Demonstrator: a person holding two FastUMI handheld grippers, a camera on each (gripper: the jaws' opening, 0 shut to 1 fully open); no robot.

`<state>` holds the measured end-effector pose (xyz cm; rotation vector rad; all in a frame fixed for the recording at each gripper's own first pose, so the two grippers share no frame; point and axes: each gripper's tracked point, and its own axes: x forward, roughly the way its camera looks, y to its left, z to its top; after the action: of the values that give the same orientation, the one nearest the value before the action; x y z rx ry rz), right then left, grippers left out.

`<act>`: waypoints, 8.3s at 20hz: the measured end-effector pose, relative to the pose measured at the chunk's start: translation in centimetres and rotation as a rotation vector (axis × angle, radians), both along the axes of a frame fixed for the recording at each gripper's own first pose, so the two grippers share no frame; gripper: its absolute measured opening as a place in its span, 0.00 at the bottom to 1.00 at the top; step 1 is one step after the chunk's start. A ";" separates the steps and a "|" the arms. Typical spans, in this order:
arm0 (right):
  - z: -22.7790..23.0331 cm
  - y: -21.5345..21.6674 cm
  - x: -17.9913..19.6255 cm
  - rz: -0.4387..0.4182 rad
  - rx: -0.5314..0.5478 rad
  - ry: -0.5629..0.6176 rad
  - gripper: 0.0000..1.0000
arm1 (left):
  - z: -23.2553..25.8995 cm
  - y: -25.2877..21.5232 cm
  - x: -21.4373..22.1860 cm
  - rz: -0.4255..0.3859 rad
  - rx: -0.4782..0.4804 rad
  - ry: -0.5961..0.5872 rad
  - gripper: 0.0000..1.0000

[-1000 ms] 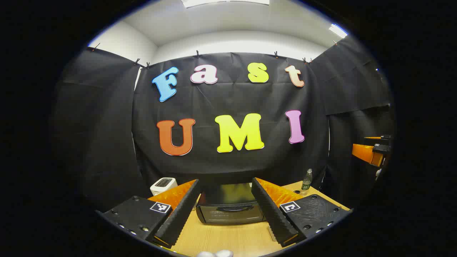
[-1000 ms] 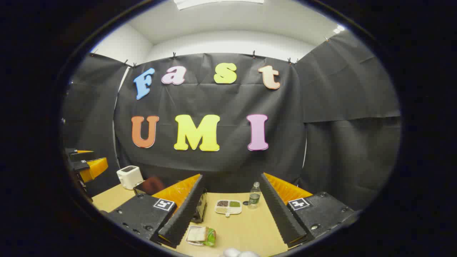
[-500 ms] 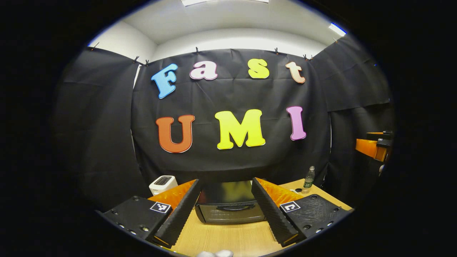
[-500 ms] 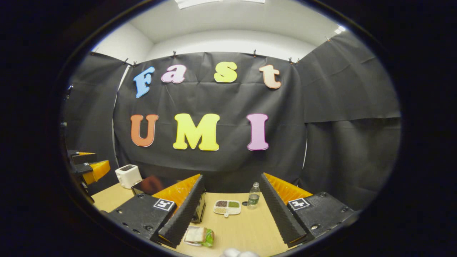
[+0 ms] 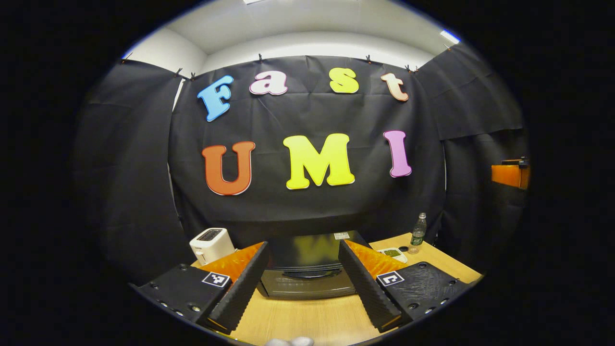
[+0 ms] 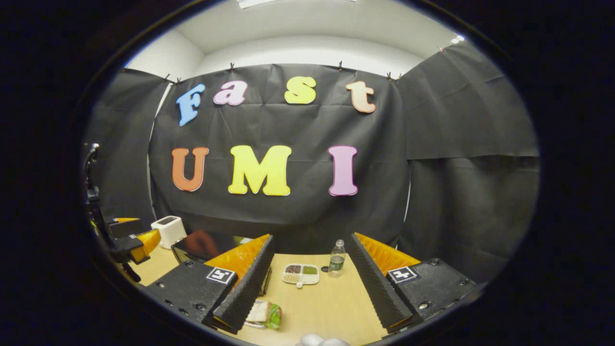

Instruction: Open the electric oven with the left hand, put the food in, and close the electric oven.

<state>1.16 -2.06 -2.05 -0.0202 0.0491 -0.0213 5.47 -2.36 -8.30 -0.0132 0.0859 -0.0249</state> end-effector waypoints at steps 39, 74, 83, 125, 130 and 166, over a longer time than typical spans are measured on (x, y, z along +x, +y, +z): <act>-6.1 -0.7 -1.2 0.011 -0.061 0.159 0.96 | -20.2 -2.0 0.9 -0.042 -0.024 0.323 0.98; -19.1 3.4 -3.6 0.142 -0.012 0.410 0.96 | -10.7 3.8 -8.1 0.059 -0.025 0.171 0.96; -26.9 7.9 -0.9 0.296 0.023 0.569 0.96 | -2.5 4.7 -12.8 0.094 -0.024 0.038 0.95; -21.9 24.8 4.2 0.357 0.789 0.517 0.36 | -2.6 4.7 -16.0 -0.042 -0.044 0.061 0.95; -24.0 29.3 7.0 0.280 0.904 0.463 0.36 | -3.4 5.5 -16.1 -0.065 -0.062 0.062 0.95; -30.0 32.4 20.0 -0.016 0.506 0.321 0.94 | -7.5 8.6 -14.1 -0.071 -0.070 0.148 0.96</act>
<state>21.13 30.39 -32.07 0.4830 0.3742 -0.0211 -8.63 6.23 -15.78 -0.0823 0.2335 -0.0978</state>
